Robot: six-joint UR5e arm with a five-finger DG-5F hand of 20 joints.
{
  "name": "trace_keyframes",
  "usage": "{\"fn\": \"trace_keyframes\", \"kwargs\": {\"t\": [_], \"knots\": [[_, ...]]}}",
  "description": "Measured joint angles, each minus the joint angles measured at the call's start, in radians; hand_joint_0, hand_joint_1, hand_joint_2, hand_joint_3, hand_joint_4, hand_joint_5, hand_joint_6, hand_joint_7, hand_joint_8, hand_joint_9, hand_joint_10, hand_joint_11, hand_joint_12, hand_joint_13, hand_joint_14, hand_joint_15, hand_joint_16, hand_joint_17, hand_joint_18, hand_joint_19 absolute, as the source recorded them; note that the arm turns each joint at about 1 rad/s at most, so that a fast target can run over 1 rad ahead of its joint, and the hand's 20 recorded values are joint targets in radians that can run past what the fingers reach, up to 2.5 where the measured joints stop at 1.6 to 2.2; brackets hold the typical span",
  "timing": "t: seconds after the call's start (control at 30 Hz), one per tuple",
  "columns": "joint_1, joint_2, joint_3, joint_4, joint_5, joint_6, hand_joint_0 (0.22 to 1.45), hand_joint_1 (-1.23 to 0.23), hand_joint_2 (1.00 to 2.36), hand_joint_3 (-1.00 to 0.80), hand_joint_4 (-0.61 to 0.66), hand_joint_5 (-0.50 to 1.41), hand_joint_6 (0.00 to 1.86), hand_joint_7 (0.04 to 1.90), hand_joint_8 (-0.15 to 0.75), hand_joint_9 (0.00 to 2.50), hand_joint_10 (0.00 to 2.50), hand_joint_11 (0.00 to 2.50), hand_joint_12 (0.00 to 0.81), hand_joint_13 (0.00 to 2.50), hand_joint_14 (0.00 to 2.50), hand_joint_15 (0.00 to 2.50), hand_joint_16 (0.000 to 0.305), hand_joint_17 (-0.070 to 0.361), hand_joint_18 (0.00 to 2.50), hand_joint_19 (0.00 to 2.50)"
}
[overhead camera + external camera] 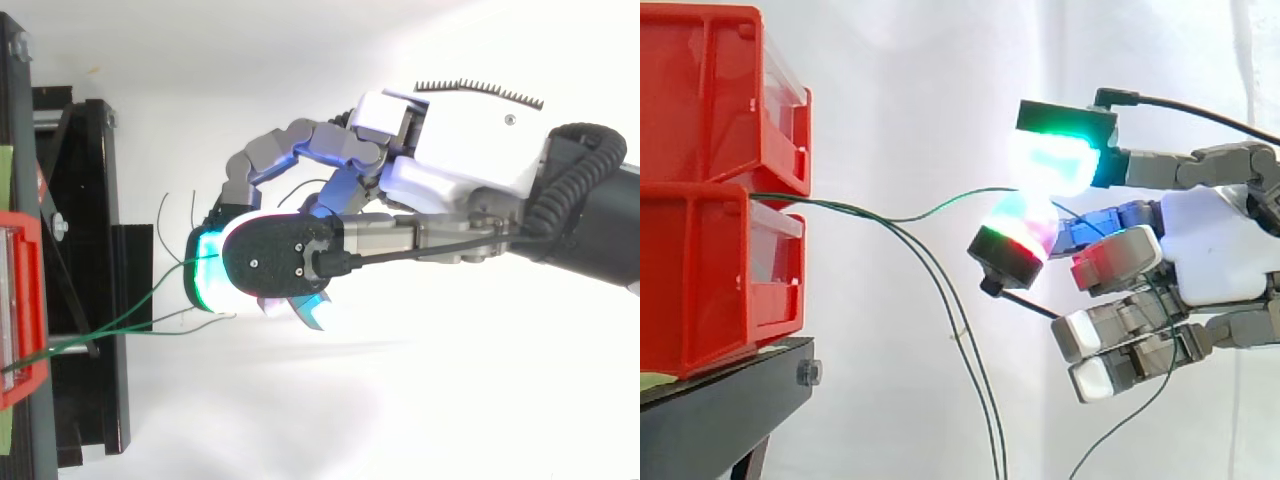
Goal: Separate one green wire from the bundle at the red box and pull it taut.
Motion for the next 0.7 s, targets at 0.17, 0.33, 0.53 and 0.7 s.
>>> {"fn": "trace_keyframes", "kwargs": {"t": [0.17,0.33,0.53,0.7], "knots": [[0.000,0.005,0.000,-0.012,0.000,-0.001,0.57,-0.59,1.02,-0.26,0.11,-0.13,0.89,0.99,0.275,1.26,0.02,1.23,0.371,0.93,0.03,0.77,0.055,0.124,0.66,0.70],[0.000,0.005,0.001,-0.015,0.000,-0.002,0.57,-0.61,1.01,-0.31,0.11,-0.13,0.89,0.97,0.276,1.26,0.02,1.22,0.369,0.94,0.03,0.77,0.055,0.124,0.66,0.70],[0.000,0.006,0.001,-0.016,0.000,-0.004,0.58,-0.67,1.02,-0.27,0.11,-0.14,0.90,0.96,0.273,1.26,0.02,1.23,0.364,0.94,0.03,0.78,0.055,0.123,0.68,0.69],[0.000,0.006,0.001,-0.016,0.000,-0.004,0.59,-0.71,1.02,-0.31,0.12,-0.14,0.90,0.94,0.268,1.25,0.02,1.23,0.363,0.94,0.03,0.78,0.054,0.122,0.68,0.69]]}}
